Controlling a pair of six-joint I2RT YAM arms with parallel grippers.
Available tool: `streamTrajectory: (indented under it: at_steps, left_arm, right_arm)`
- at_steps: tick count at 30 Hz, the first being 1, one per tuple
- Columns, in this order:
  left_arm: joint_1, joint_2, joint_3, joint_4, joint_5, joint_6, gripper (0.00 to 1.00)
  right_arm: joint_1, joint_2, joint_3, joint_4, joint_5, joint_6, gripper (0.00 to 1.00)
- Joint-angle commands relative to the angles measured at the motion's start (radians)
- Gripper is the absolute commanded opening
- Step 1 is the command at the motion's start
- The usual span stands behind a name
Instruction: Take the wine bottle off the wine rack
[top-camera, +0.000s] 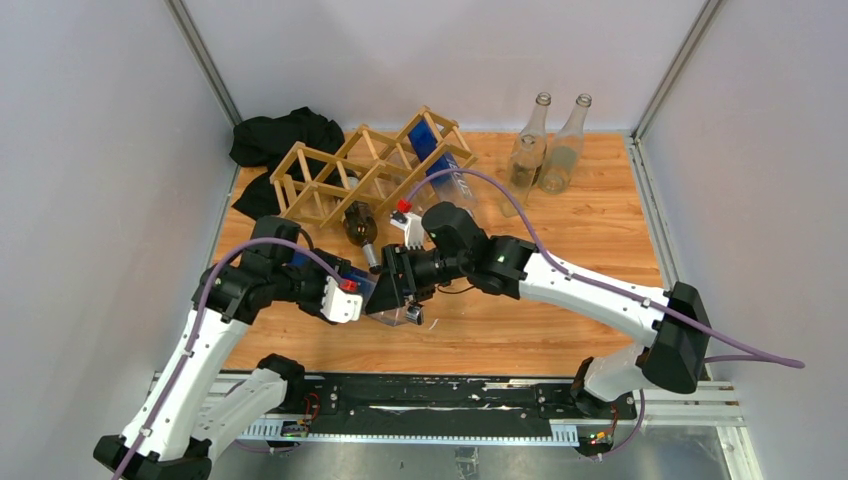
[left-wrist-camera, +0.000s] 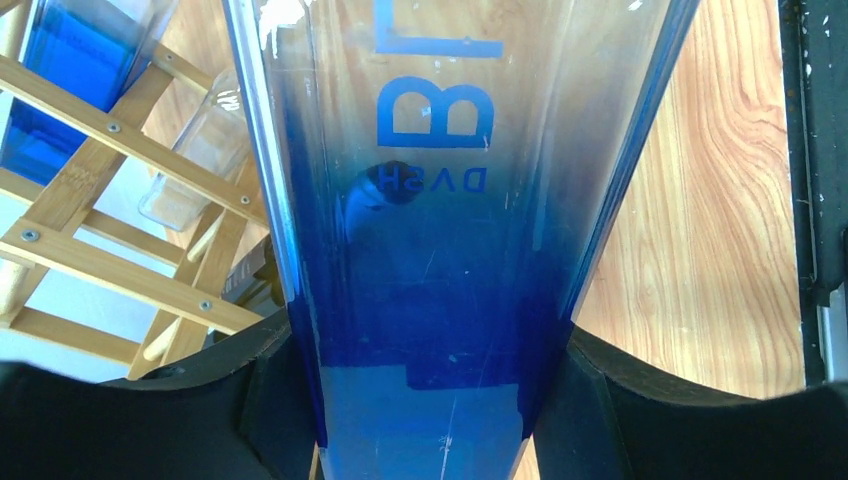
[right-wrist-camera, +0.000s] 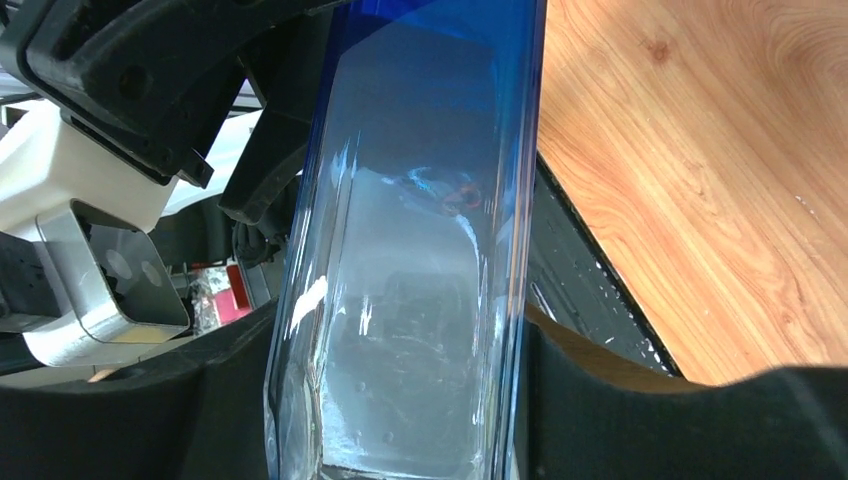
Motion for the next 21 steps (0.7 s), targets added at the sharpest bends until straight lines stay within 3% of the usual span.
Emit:
streamTrajectory:
  at_steps: [1,3,9,21]
  left_arm:
    - [-0.003,-0.029,0.017,0.026,0.027,-0.019,0.00]
    - [-0.004,-0.042,0.021,0.026,0.044,-0.029,0.00]
    - [-0.003,-0.032,0.094,0.026,0.122,-0.164,0.00]
    - [-0.003,0.114,0.335,0.073,0.476,-0.756,0.00]
  right_arm:
    - [0.002,-0.088,0.037,0.162,0.008,-0.070,0.74]
    - [-0.015,-0.127,0.022,0.147,0.035,-0.089,0.86]
    - [-0.088,-0.271,-0.011,0.085,0.083,-0.160,0.91]
    - [-0.157,-0.535,-0.068,0.021,0.174,-0.262,0.95]
